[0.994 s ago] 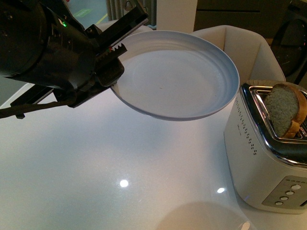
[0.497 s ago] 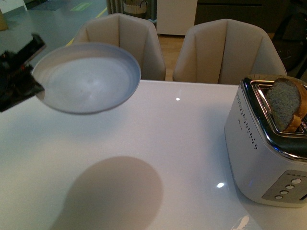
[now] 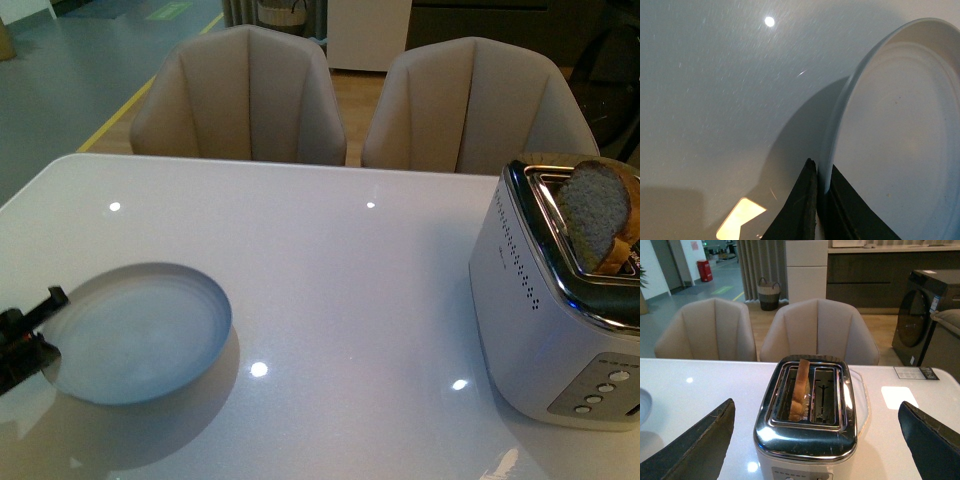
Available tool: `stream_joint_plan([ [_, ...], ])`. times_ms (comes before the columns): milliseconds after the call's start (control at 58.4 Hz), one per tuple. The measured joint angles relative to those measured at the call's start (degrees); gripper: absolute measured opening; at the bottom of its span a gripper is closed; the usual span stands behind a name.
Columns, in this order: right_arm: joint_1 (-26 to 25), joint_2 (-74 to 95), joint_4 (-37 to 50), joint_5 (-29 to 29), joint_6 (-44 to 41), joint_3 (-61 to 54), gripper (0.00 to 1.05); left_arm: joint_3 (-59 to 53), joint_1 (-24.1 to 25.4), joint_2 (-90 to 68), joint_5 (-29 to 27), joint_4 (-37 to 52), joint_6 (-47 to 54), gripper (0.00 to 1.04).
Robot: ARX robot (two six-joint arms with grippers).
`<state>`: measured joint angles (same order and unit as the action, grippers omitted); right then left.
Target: Left arm holds plate, right arm toasts bread
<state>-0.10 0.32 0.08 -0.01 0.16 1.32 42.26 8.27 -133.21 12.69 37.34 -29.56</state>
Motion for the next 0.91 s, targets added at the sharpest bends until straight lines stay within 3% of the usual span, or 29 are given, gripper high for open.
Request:
stream_joint_plan([
  [428,0.0,0.0,0.0,0.02,0.0,0.0,0.96,-2.58,0.02,-5.33,1.31,8.81,-1.73,0.03],
  [702,0.0,0.0,0.0,0.02,0.0,0.0,0.96,-5.75,0.39,-1.6,0.85,9.27,-2.34,0.45],
  [908,0.0,0.0,0.0,0.02,0.0,0.0,0.96,-8.85,-0.66,13.29,-1.33,6.16,-4.59,0.77],
])
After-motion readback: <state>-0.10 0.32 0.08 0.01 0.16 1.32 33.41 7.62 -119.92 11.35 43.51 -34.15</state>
